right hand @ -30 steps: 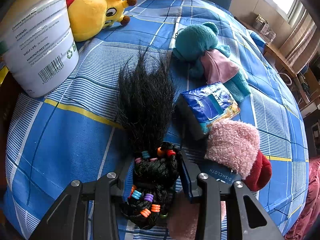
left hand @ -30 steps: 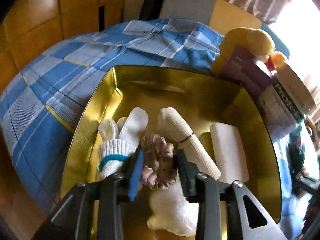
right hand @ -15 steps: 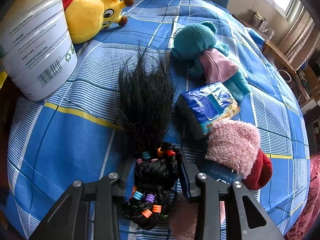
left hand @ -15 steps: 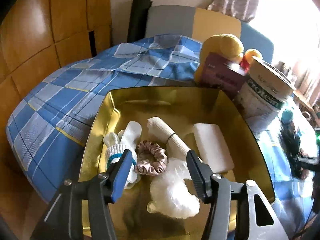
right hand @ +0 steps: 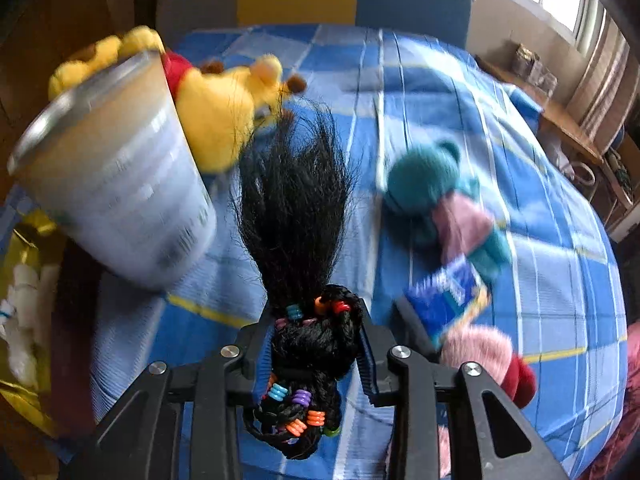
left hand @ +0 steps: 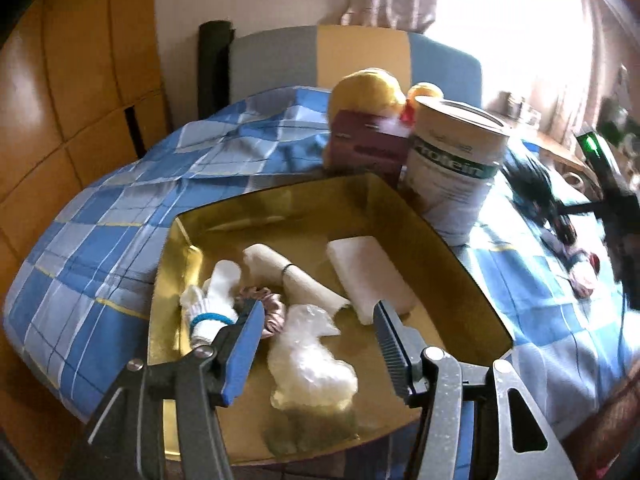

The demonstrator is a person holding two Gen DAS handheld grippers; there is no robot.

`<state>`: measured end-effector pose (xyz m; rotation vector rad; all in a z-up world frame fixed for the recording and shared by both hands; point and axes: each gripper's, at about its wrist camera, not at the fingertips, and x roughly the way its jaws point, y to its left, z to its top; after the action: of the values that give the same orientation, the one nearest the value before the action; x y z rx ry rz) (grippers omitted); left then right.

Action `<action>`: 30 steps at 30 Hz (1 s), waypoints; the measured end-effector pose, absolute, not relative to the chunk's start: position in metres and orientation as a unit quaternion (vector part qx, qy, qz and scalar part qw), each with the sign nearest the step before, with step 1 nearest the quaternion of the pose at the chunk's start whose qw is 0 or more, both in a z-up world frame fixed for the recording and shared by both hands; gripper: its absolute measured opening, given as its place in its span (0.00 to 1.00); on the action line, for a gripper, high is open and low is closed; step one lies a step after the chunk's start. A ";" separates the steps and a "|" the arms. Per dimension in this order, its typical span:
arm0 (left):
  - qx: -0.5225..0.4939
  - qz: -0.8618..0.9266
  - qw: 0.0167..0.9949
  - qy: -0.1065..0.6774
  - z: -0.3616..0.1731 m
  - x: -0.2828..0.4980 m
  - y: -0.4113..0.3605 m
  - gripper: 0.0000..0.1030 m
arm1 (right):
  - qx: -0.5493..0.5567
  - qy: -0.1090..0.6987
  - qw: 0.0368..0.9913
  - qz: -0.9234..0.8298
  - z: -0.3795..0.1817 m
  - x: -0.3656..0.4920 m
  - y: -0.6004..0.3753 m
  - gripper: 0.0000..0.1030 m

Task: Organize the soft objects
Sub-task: 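Lift the black hair bundle with the right gripper and release it in the tray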

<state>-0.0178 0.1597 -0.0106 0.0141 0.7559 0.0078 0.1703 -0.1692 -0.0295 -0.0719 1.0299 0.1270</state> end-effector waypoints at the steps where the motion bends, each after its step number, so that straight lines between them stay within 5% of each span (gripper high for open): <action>1: 0.010 0.000 0.930 0.367 -0.010 -0.020 0.158 0.57 | -0.036 0.488 0.870 0.059 -0.024 0.176 -0.168 0.33; 17: 0.039 -0.053 0.929 0.363 -0.006 -0.027 0.130 0.61 | -0.104 0.390 0.915 0.033 0.106 0.279 -0.058 0.33; 30: 0.037 -0.051 0.927 0.370 -0.010 -0.028 0.130 0.61 | -0.174 0.335 0.879 0.292 0.112 0.188 0.102 0.33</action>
<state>-0.0278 0.1303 -0.0105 0.0757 0.7592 -0.1051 0.1884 0.1024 0.1121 -0.3621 0.6984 0.6086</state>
